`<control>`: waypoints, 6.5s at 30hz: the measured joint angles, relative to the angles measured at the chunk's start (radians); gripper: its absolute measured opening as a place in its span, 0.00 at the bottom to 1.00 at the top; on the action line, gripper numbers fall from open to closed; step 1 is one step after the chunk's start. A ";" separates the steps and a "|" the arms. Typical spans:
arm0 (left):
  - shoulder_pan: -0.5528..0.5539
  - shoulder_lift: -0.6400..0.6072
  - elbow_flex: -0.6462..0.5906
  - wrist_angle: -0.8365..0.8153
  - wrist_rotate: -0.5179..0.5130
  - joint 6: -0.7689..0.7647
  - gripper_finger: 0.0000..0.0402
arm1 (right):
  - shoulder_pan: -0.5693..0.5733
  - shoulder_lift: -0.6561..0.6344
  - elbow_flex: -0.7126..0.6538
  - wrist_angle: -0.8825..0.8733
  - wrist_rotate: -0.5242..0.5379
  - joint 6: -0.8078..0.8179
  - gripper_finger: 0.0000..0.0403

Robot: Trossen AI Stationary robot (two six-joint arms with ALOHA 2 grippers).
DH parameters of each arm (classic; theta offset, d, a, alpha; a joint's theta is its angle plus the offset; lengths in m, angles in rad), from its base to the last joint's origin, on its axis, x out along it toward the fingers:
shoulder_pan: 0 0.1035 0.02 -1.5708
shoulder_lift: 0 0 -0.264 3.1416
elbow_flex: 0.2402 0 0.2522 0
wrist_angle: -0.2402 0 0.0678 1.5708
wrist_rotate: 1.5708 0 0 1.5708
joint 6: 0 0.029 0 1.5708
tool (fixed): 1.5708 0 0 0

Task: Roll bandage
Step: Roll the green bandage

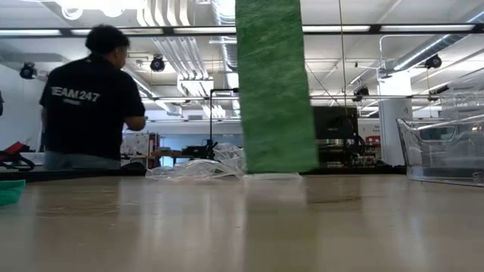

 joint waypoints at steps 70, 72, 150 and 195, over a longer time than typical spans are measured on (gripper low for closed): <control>-0.100 0.039 -0.294 0.569 -0.196 0.740 0.09 | 0.055 0.005 0.006 -0.079 -0.019 0.252 0.74; -0.101 0.039 -0.296 0.572 -0.196 0.790 0.09 | 0.055 0.005 0.011 -0.079 -0.019 0.238 0.73; 0.063 0.039 -0.289 0.536 -0.033 -0.334 0.09 | 0.035 0.013 0.110 -0.221 0.098 -0.180 0.24; -0.003 0.029 -0.321 0.448 -0.022 0.048 0.08 | 0.158 0.036 0.106 -0.324 0.439 -0.183 0.47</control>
